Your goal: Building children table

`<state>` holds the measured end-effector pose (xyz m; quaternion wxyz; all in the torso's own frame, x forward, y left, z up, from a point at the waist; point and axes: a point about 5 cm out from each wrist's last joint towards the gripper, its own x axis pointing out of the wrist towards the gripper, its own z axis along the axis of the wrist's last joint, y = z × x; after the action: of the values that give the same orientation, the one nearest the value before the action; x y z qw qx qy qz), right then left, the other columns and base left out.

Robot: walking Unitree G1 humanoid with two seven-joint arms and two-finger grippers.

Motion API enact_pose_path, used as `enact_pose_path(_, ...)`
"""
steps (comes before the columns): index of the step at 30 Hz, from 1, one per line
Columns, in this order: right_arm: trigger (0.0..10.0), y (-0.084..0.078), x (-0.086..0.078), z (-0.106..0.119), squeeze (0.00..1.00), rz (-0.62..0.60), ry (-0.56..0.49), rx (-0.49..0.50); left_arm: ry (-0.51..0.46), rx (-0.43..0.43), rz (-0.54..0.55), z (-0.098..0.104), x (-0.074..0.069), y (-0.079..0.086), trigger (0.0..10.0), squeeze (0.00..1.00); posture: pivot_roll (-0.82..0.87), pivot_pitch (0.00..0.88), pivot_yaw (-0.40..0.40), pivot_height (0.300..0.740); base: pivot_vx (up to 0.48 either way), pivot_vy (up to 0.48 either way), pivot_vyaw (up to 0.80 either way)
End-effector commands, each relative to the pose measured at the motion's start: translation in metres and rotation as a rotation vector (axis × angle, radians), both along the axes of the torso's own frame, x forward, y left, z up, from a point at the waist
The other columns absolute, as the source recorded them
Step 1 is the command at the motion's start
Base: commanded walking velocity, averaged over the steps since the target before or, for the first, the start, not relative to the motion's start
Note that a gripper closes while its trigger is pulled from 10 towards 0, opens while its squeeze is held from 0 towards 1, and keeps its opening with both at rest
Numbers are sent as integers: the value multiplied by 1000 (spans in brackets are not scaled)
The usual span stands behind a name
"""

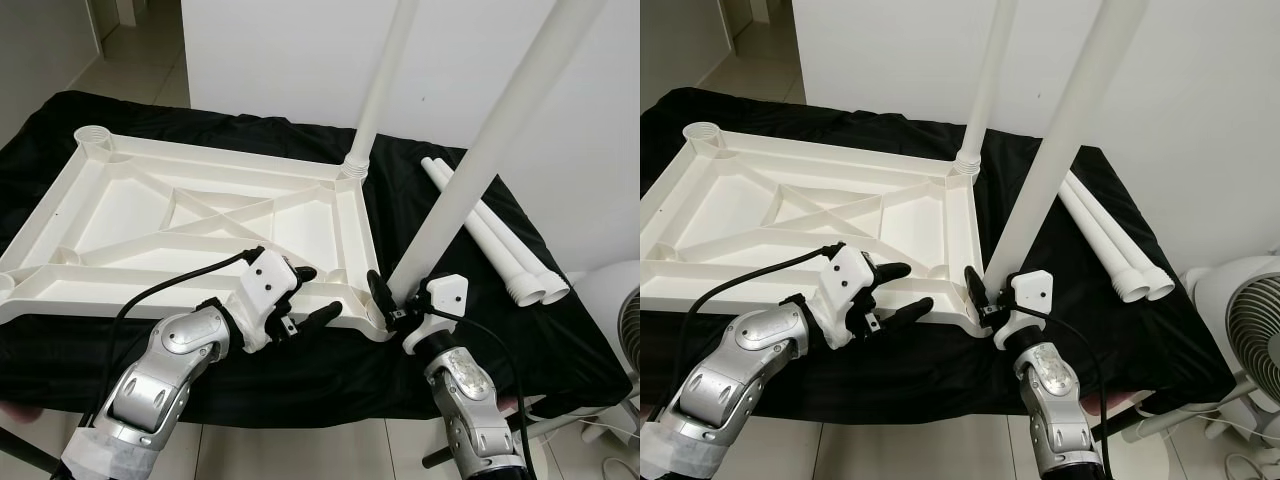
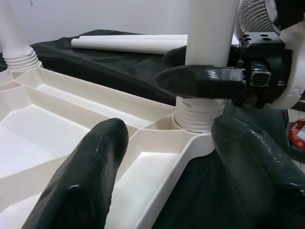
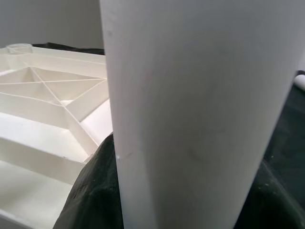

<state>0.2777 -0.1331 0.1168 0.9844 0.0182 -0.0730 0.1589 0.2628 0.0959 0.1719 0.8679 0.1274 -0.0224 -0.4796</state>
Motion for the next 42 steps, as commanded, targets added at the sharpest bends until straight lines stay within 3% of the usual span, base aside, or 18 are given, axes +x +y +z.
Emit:
enact_pose_path(1, 10000, -12, -4, -32, 0, -112, 167, -31, -2, -4, -17, 0, -1, -4, 10000, 0, 113, 69, -144, 740, 0, 0, 0)
enact_pose_path(3, 10000, -12, -4, -32, 0, -112, 167, -31, -2, -4, -17, 0, -1, -4, 10000, 0, 113, 69, -144, 740, 0, 0, 0)
enact_pose_path(4, 10000, -15, 0, -31, 0, -248, 163, -16, -2, -6, -14, 0, -1, -4, 10000, 0, 113, 70, -148, 740, 0, 0, 0)
enact_pose_path(5, 10000, -15, 0, -31, 0, -248, 163, -16, -2, -6, -14, 0, -1, -4, 10000, 0, 113, 70, -148, 740, 0, 0, 0)
enact_pose_path(8, 10000, -18, 1, -30, 0, -401, 162, 19, -2, -10, -10, 0, -1, -5, 10000, 0, 114, 70, -149, 740, 0, 0, 0)
enact_pose_path(15, 10000, -19, 2, -30, 0, -462, 162, 92, -2, -10, -10, 0, 0, -4, 10000, 0, 114, 67, -149, 740, 0, 0, 0)
enact_pose_path(22, 10000, -39, 8, -29, 0, -620, 183, 144, -7, -10, -12, 1, 2, -5, 10000, 0, 110, 56, -147, 740, 0, 0, 0)
enact_pose_path(30, 10000, -40, 15, -24, 0, -668, 162, 134, -11, -12, -14, 1, 4, -6, 10000, 0, 109, 46, -150, 740, 0, 0, 0)
enact_pose_path(38, 10000, -36, 18, -22, 0, -614, 140, 173, -14, -14, -13, 1, 5, -7, 10000, 0, 108, 34, -153, 740, 0, 0, 0)
enact_pose_path(39, 10000, -35, 18, -20, 549, -597, 126, 184, -14, -15, -13, 0, 5, -8, 10000, 0, 107, 30, -154, 740, 0, 0, 0)
enact_pose_path(41, 10000, -35, 18, -20, 549, -597, 126, 184, -14, -15, -13, 0, 5, -8, 10000, 0, 107, 30, -154, 740, 0, 0, 0)
enact_pose_path(42, 10000, -36, 18, -15, 1000, -570, 88, 187, -13, -18, -16, 0, 4, -9, 10000, 0, 106, 26, -154, 740, 0, 0, 0)
